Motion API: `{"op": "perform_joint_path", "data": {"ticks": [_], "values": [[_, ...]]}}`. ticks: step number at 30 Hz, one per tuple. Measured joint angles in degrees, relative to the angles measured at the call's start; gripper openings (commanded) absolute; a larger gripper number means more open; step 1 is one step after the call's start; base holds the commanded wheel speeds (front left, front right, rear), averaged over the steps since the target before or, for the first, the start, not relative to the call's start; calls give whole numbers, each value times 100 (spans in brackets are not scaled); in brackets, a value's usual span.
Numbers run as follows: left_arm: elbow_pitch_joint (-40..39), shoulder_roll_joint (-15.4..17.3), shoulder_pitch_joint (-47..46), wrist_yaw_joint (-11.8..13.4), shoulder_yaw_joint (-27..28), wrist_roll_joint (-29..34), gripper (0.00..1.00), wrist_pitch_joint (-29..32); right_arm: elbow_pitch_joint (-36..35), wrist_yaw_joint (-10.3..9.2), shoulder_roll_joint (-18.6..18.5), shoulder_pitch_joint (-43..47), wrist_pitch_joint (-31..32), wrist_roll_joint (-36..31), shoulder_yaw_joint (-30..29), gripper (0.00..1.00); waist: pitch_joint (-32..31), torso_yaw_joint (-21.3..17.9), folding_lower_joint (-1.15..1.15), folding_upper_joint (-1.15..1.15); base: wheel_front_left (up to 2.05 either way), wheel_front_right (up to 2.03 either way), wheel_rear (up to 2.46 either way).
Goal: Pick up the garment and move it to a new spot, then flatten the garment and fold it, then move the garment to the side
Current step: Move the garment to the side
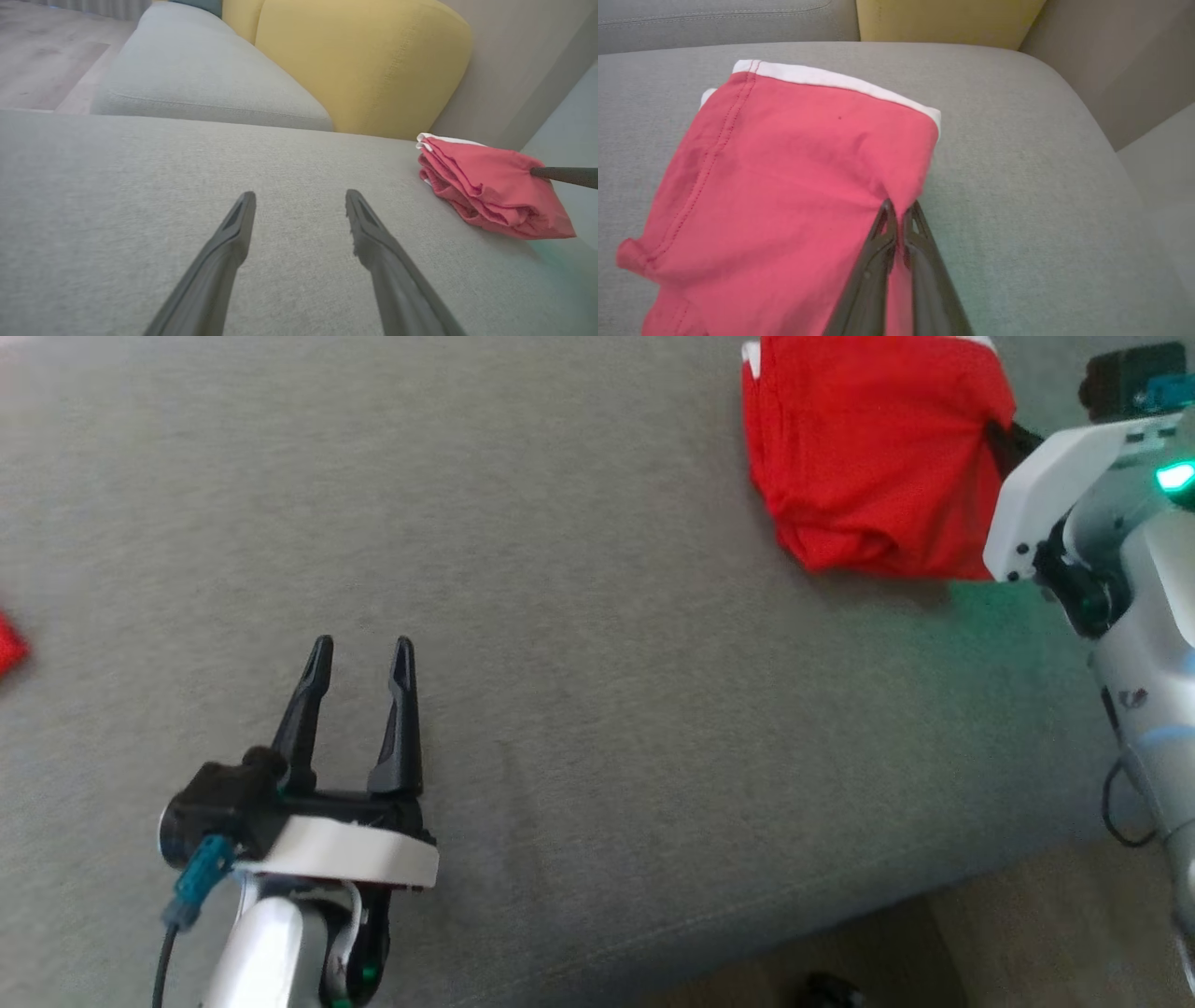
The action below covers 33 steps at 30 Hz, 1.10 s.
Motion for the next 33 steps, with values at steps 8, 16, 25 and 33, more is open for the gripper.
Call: {"op": "perform_joint_path", "data": {"ticks": [8, 16, 25, 33], "values": [[33, 45, -249, -107, -29, 148, 100, 0, 119, 0, 145, -125, -294, -181, -152, 0, 504, -433, 0, 0, 0, 0, 0], [30, 47, -348, -131, -40, 189, 100, 0, 627, 0, -148, -659, -423, -945, -432, 0, 629, -115, 0, 0, 0, 0, 0], [-114, 24, -351, -131, -58, 187, 100, 0, 1180, 0, -762, -1144, -315, -1948, -873, 0, 714, 378, 0, 0, 0, 0, 0], [-126, 10, -373, -132, -66, 180, 100, 0, 1274, 0, -837, -1324, -176, -2571, -1292, 0, 809, 659, 0, 0, 0, 0, 0]]}}
